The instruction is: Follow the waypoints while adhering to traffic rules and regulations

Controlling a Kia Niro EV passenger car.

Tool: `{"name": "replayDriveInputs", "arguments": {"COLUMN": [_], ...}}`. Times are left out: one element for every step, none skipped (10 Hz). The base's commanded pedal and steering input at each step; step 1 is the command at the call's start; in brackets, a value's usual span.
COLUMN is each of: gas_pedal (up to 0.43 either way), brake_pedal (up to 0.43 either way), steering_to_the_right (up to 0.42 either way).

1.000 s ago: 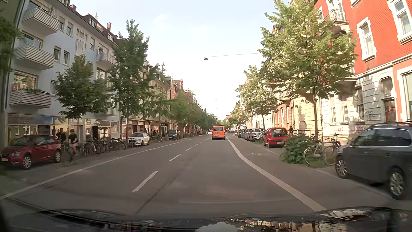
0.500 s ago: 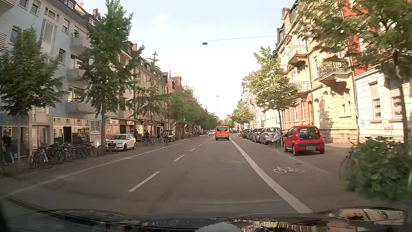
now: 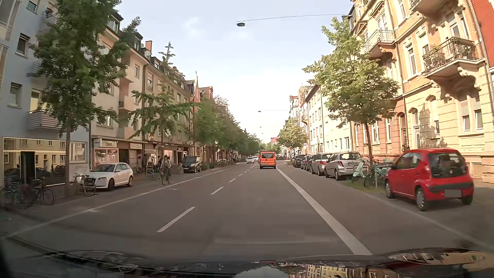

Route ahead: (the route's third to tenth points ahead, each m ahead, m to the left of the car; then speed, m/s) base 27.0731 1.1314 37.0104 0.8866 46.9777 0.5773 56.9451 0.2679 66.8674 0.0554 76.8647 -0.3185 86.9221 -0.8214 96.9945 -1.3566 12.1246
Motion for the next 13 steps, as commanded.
{"name": "replayDriveInputs", "arguments": {"gas_pedal": [0.118, 0.110, 0.110, 0.098, 0.098, 0.079, 0.059, 0.028, 0.020, 0.000, 0.000, 0.000, 0.000], "brake_pedal": [0.000, 0.000, 0.000, 0.000, 0.000, 0.000, 0.000, 0.000, 0.000, 0.000, 0.000, 0.000, 0.000], "steering_to_the_right": [0.006, 0.007, 0.008, 0.009, 0.008, 0.009, 0.005, 0.003, 0.003, 0.003, 0.003, 0.000, -0.001]}}
